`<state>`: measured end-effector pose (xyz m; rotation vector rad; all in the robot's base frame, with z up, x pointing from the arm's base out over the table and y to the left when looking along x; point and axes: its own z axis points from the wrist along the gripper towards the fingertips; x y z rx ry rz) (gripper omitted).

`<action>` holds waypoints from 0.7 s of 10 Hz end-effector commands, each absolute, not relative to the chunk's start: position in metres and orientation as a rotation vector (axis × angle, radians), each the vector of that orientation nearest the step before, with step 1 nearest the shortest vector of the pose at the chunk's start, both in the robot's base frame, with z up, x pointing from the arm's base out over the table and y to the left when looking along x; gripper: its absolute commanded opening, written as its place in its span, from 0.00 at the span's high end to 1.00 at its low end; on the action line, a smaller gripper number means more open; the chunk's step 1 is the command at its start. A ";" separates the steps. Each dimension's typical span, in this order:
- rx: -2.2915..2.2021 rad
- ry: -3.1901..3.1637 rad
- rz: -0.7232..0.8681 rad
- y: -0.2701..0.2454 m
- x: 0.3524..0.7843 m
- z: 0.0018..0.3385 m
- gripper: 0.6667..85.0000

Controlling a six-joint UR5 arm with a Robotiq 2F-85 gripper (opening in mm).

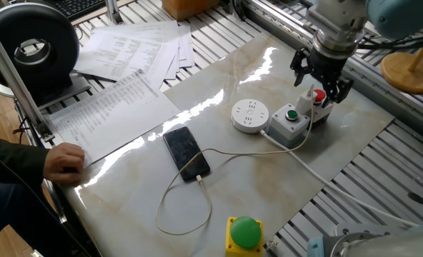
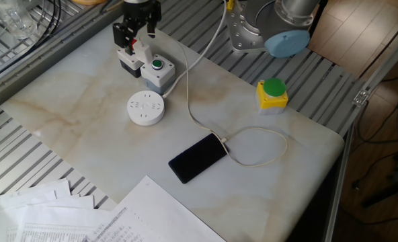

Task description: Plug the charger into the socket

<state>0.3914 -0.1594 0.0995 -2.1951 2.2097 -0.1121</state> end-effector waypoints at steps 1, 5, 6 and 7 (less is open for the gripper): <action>-2.165 2.206 -0.111 -0.154 0.392 0.094 0.09; -2.164 2.191 -0.109 -0.151 0.392 0.093 0.23; -2.162 2.184 -0.099 -0.149 0.391 0.093 0.26; -2.161 2.180 -0.089 -0.148 0.390 0.094 0.30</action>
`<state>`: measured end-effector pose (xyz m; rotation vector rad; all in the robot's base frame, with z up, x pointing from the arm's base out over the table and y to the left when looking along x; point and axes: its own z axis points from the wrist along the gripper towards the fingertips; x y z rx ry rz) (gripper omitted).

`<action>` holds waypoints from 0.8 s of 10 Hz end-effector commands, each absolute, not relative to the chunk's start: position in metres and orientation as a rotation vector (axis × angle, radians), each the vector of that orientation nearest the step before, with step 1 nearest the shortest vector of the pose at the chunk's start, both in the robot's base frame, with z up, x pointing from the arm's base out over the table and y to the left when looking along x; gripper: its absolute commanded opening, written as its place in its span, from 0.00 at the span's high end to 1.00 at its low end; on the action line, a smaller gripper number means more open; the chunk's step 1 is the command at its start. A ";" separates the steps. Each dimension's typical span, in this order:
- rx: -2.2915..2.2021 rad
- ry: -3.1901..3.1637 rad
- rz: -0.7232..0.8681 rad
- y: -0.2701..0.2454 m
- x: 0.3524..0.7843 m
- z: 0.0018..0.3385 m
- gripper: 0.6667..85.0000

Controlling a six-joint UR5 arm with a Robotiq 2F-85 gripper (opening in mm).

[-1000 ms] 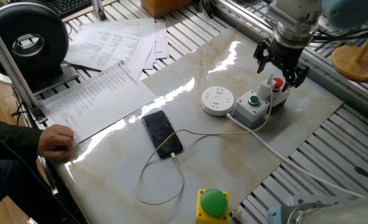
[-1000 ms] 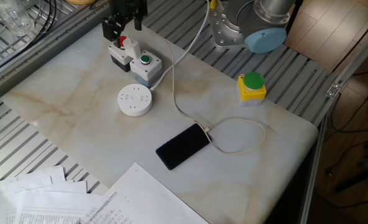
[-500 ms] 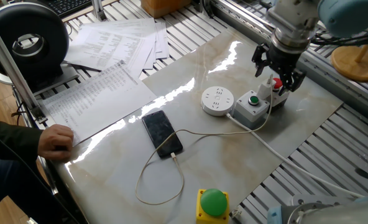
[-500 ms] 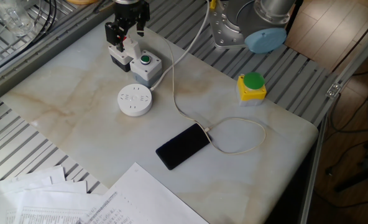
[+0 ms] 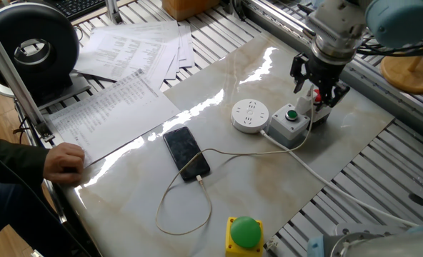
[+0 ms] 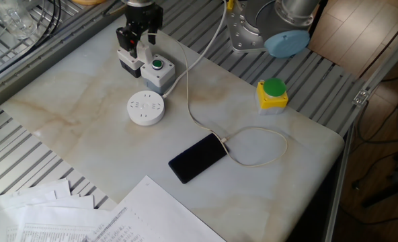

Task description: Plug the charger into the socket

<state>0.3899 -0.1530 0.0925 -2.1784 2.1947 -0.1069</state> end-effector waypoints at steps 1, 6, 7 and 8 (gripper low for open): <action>-2.159 2.175 -0.095 -0.148 0.391 0.095 0.35; -2.101 2.265 -0.113 -0.157 0.388 0.101 1.00; -2.105 2.283 -0.106 -0.160 0.388 0.107 1.00; -2.110 2.304 -0.125 -0.167 0.392 0.118 1.00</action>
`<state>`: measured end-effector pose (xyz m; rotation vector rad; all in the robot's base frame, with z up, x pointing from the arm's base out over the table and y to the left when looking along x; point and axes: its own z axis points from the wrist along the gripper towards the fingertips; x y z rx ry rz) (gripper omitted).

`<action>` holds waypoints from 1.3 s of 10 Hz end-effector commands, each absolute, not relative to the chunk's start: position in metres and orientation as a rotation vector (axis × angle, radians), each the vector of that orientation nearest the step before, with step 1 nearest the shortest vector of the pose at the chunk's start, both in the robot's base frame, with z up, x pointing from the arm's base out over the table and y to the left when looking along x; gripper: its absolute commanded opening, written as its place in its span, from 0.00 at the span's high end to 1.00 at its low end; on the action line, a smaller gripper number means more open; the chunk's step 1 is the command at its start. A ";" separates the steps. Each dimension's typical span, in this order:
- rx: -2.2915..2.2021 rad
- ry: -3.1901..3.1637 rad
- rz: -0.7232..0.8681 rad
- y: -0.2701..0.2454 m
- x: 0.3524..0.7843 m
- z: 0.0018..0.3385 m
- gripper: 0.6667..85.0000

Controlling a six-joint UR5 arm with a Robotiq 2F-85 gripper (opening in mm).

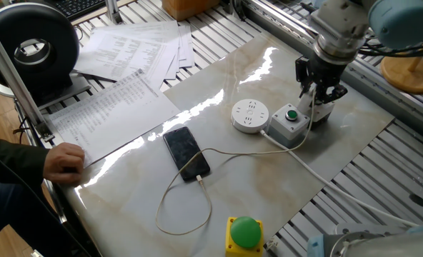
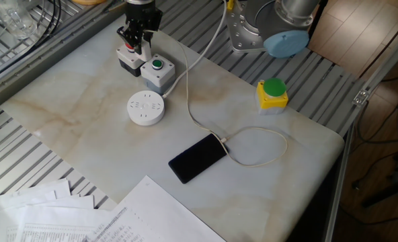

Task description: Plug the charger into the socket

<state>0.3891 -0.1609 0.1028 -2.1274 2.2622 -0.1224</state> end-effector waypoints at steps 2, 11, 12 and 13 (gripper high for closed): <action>-2.089 2.319 -0.151 -0.165 0.410 0.142 1.00; -1.318 2.602 -0.098 -0.066 0.507 0.171 1.00; -1.270 2.592 -0.080 -0.062 0.518 0.166 1.00; -1.237 2.593 -0.073 -0.065 0.523 0.158 1.00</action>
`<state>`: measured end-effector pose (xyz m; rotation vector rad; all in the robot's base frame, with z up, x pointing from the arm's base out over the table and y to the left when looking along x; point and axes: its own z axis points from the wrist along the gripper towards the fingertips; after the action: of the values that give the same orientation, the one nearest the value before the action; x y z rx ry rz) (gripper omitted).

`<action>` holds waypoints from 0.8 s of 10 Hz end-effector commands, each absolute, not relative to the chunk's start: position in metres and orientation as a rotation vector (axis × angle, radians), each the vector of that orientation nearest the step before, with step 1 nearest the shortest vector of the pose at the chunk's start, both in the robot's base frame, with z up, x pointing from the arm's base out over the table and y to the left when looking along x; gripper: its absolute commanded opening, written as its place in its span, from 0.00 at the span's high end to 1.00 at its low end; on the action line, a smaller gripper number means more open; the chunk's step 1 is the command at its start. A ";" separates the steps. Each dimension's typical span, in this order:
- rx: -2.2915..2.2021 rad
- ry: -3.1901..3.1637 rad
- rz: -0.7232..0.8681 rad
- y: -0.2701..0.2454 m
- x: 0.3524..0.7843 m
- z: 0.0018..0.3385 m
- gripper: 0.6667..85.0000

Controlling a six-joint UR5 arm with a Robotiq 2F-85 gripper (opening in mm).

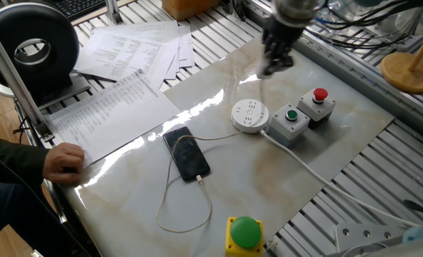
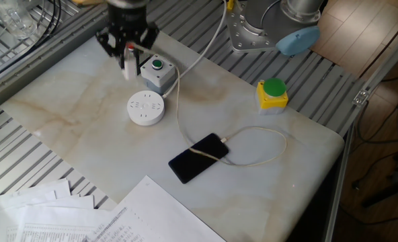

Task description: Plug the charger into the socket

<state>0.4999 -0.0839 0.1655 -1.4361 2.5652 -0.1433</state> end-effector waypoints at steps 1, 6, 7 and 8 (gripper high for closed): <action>-1.191 2.626 -0.046 -0.065 0.522 0.151 1.00; -0.864 2.955 -0.039 -0.077 0.480 0.116 1.00; -0.863 2.957 -0.055 -0.079 0.481 0.110 1.00; -0.848 2.958 -0.039 -0.074 0.482 0.101 1.00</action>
<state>0.4868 -0.0762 0.1170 -0.9504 2.8985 -0.0392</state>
